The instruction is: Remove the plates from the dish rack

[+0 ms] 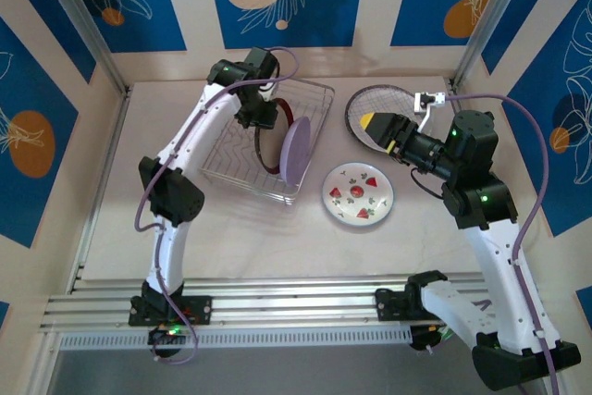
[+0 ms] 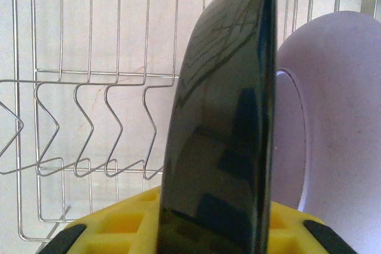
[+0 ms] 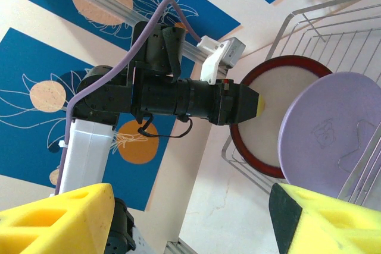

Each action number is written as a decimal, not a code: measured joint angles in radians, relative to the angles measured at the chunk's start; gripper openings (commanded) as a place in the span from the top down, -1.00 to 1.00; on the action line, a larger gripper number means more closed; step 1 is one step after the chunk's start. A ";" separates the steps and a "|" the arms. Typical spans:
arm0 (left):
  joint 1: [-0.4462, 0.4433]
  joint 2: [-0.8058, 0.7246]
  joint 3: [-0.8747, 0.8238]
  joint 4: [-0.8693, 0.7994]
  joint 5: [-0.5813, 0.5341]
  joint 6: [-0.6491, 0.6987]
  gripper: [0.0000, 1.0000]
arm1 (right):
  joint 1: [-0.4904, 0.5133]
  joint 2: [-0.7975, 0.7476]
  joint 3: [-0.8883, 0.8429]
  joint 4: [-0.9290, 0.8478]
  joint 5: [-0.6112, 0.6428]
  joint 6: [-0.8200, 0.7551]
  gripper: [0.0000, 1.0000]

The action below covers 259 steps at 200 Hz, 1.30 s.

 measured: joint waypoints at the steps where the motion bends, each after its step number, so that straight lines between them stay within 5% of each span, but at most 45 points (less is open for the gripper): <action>1: 0.000 0.000 0.000 0.000 -0.001 0.000 0.91 | 0.000 0.000 0.000 0.000 0.000 0.000 -0.41; 171: -0.009 -0.274 0.039 -0.056 -0.179 -0.054 0.95 | 0.008 0.001 -0.003 0.010 -0.005 0.023 -0.47; 259: -0.004 -0.374 0.040 0.059 -0.008 -0.248 0.92 | 0.036 0.141 -0.004 0.045 -0.078 0.098 -0.56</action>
